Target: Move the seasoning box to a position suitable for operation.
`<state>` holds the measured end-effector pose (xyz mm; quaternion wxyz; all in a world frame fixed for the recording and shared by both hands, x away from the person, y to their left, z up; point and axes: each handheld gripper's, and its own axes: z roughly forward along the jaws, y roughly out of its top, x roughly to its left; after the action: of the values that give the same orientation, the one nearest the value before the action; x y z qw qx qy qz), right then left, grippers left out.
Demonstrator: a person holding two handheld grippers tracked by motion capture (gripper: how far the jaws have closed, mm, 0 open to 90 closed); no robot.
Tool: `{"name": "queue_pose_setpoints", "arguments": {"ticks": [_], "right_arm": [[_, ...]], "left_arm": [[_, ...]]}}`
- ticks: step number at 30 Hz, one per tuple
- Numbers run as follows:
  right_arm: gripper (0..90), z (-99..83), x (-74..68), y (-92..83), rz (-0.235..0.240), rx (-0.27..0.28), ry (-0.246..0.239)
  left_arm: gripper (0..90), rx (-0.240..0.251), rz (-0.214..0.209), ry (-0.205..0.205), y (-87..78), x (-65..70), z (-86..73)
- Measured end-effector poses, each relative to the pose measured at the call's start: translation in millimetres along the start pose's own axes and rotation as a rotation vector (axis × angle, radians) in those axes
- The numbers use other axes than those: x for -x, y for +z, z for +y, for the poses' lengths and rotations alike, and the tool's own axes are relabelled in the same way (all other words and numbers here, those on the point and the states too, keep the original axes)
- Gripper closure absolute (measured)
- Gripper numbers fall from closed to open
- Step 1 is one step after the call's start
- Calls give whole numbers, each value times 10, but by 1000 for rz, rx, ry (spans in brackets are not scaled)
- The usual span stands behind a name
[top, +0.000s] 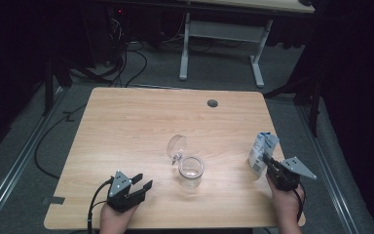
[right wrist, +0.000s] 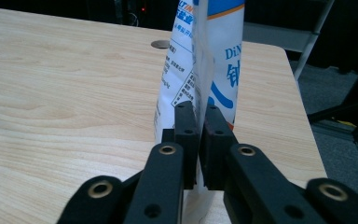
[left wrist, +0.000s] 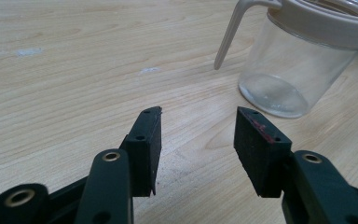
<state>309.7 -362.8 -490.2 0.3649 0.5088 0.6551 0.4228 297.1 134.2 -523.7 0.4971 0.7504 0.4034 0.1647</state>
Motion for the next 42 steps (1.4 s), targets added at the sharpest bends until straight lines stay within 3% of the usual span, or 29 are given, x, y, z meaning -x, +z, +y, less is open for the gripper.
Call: {"name": "queue_pose_setpoints", "arguments": {"ticks": [2, 13, 17, 20, 28, 38, 42], "right_arm": [[900, -1, 1, -4, 2, 1, -18], [900, 32, 13, -24, 73, -4, 23], [900, 52, -12, -38, 81, -7, 9], [900, 74, -29, -63, 112, -7, 17], [900, 147, -151, -157, 181, 22, 2], [900, 147, -262, -191, 236, 8, -7], [900, 150, -305, -198, 245, -1, -17]], "left_arm": [[518, 0, -2, 2, 6, 5, -2], [512, 10, -17, 4, -1, 21, -2], [509, 12, -22, 6, 1, 24, -1], [505, 16, -24, 12, -1, 29, 3], [500, 36, -33, 29, 6, 61, 16], [497, 51, -69, 36, 45, 116, 44], [493, 59, -71, 57, 69, 171, 55]]}}
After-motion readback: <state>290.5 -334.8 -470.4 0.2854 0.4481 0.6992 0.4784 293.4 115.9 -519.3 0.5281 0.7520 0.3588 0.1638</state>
